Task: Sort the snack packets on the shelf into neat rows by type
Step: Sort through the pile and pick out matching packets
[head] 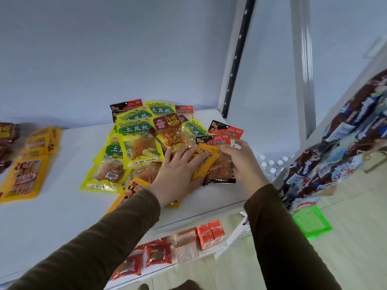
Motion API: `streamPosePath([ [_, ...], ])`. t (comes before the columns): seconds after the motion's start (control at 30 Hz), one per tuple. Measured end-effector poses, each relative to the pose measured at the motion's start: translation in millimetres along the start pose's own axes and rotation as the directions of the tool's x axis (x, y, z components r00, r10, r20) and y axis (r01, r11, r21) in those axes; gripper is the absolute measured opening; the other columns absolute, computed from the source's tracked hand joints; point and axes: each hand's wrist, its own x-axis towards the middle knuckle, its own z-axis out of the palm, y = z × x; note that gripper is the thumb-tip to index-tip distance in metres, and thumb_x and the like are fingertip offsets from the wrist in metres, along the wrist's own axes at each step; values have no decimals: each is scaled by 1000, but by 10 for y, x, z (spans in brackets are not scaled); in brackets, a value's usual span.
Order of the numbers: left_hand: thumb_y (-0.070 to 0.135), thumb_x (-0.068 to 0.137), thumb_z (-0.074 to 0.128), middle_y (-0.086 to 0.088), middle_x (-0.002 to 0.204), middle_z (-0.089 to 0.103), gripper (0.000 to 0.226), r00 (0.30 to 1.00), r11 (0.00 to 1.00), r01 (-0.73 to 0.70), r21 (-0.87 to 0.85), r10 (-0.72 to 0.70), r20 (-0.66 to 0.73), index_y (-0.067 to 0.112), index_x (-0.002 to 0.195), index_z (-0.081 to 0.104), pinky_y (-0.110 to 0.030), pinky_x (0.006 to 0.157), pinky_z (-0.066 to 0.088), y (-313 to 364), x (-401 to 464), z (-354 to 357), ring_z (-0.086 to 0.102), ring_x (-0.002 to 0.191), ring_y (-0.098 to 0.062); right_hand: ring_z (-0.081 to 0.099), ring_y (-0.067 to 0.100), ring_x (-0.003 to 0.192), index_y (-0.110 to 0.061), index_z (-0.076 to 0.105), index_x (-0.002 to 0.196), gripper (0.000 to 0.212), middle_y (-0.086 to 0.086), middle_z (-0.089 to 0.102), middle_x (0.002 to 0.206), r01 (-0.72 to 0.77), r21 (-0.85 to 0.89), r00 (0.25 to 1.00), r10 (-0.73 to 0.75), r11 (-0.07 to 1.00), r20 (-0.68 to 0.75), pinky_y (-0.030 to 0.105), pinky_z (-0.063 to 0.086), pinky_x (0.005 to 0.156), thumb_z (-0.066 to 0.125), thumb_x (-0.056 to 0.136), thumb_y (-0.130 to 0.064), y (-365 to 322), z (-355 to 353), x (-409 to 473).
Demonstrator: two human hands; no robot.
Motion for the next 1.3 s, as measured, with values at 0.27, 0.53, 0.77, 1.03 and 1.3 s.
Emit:
streamPosePath([
  [0.27, 59, 97, 41, 3, 168, 18, 67, 999, 999, 23, 49, -22, -37, 44, 156, 14, -62, 124, 4, -80, -43, 25, 9, 157, -25, 71, 19, 84, -19, 63, 109, 20, 1, 71, 95, 352, -240, 918, -384, 905, -101, 40, 59, 76, 56, 93, -8, -257, 88, 48],
  [0.53, 79, 92, 11, 6, 171, 4, 76, 999, 999, 33, -11, -33, 16, 44, 159, 16, -60, 124, -3, -99, -33, -8, -4, 158, -19, 67, 10, 81, -11, 55, 112, 13, -9, 65, 89, 690, -384, 628, -771, 613, -103, 29, 54, 70, 47, 103, -16, -894, 189, -33],
  [0.77, 40, 110, 30, -1, 129, 54, 32, 908, 613, 32, -790, -348, -234, 22, 126, 50, -35, 110, 37, -188, -117, -312, 48, 126, -15, 70, 15, 89, -21, 55, 114, 11, 5, 70, 103, 639, -114, 766, -642, 760, 12, 25, 56, 67, 48, 106, -21, -946, 519, -188],
  [1.03, 57, 86, 70, 11, 117, 73, 57, 868, 50, 167, -985, -481, 123, 32, 134, 50, -33, 87, 54, -534, -236, -969, 70, 107, -12, 70, 23, 100, -24, 58, 112, 12, 5, 71, 108, 454, -59, 873, -430, 889, 231, 50, 58, 89, 49, 104, -25, -406, 1347, -428],
  [1.3, 2, 85, 77, -14, 119, 73, 58, 822, -19, 100, -995, -562, 93, 13, 136, 52, -47, 87, 61, -1094, -590, -911, 73, 106, -34, 60, 23, 92, -18, 52, 129, 23, 3, 58, 108, 439, -166, 820, -319, 883, 475, 34, 48, 71, 48, 107, -24, -369, 1779, -664],
])
